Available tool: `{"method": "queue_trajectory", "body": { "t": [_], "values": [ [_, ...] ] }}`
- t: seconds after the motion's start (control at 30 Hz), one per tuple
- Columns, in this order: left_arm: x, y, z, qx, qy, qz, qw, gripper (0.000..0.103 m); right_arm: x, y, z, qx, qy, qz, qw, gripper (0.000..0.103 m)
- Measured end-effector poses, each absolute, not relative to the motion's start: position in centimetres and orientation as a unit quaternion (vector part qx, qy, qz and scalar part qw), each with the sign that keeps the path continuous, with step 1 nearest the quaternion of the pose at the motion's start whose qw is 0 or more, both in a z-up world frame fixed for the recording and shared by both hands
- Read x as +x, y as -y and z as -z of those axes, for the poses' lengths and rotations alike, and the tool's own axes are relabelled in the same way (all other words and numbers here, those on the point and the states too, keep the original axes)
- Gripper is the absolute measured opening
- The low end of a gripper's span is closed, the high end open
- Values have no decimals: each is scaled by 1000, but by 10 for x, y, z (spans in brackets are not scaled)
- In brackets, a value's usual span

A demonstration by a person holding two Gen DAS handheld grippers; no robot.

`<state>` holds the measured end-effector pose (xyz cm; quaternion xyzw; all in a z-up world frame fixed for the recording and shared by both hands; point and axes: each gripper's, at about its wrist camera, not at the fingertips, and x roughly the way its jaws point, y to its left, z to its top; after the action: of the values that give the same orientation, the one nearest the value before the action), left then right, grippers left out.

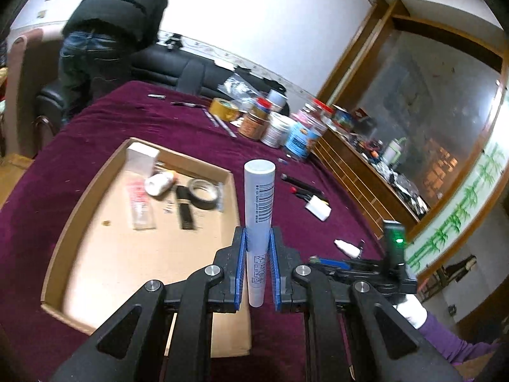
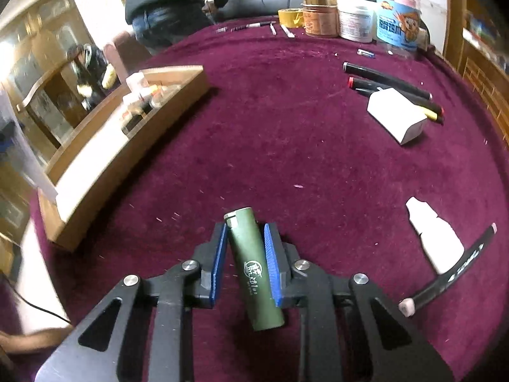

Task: Organize rigid objects
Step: 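Carry the white stick and green lighter over the box and open both tools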

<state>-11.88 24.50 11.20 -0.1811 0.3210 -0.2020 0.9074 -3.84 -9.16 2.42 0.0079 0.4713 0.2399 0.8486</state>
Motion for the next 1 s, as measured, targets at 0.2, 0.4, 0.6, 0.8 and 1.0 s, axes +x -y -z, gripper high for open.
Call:
{"method": "queue_trajectory", "body": {
  "t": [0.2, 0.4, 0.6, 0.8, 1.0],
  "values": [
    [-112, -276, -103, -192, -333, 165, 908, 11, -40, 86, -51, 86, -447, -290, 842, 18],
    [-111, -293, -95, -199, -334, 150, 909, 11, -41, 54, -86, 99, -414, -333, 841, 10],
    [-108, -303, -88, -198, -341, 138, 908, 11, -32, 18, -90, 80, -414, -345, 838, 10],
    [-93, -309, -85, -160, -384, 115, 902, 11, -30, -12, -94, 82, -425, -386, 815, 10],
    [-43, -317, -72, -132, -448, 104, 878, 11, -10, -59, -83, 75, -463, -414, 780, 10]
  ]
}}
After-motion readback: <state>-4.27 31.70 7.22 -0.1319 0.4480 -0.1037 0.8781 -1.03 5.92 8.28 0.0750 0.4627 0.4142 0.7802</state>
